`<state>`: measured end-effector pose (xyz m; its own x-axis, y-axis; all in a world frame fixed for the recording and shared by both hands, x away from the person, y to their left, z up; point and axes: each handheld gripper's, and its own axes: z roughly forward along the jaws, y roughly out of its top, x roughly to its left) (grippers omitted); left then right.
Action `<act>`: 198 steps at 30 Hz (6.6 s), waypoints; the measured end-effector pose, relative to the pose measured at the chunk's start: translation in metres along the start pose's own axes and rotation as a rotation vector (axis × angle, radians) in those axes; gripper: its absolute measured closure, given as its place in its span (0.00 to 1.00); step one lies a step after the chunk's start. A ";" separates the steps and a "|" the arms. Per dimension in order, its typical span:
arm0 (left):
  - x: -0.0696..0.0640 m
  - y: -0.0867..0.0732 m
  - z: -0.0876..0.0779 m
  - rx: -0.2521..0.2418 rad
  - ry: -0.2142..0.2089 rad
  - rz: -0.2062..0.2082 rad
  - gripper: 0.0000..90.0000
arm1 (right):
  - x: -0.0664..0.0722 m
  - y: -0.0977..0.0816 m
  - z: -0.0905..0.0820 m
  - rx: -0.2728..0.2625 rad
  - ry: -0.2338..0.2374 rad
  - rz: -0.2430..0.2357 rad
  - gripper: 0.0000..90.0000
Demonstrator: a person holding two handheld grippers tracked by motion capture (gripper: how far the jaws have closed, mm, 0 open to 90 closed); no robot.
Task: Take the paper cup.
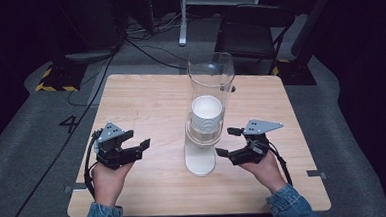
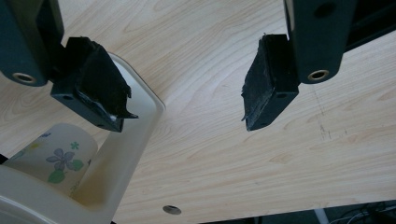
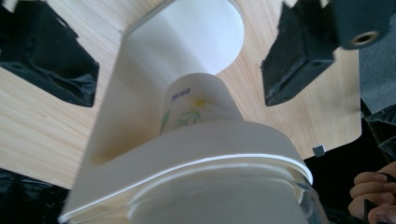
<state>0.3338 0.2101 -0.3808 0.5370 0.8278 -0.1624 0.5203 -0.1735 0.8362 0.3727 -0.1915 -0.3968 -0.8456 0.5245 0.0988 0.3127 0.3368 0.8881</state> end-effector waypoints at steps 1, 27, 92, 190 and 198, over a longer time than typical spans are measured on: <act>0.000 0.000 0.000 -0.001 0.000 -0.004 0.35 | 0.001 0.000 0.004 0.001 0.009 0.002 0.11; -0.001 -0.026 -0.017 -0.014 0.020 -0.019 0.33 | 0.007 -0.003 0.056 -0.085 0.029 -0.004 0.20; -0.004 -0.023 -0.015 -0.021 -0.016 -0.002 0.33 | 0.009 -0.014 0.062 -0.116 0.027 -0.062 0.36; -0.003 -0.015 0.015 0.029 -0.015 0.003 0.34 | -0.088 -0.032 -0.049 -0.129 -0.363 0.178 0.37; -0.003 -0.020 0.014 0.048 0.001 0.003 0.33 | -0.111 -0.041 -0.053 -0.139 -0.452 0.211 0.36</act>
<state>0.3315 0.2036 -0.4046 0.5378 0.8278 -0.1598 0.5501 -0.2009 0.8106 0.4305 -0.3049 -0.4207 -0.4891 0.8658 0.1055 0.3700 0.0964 0.9240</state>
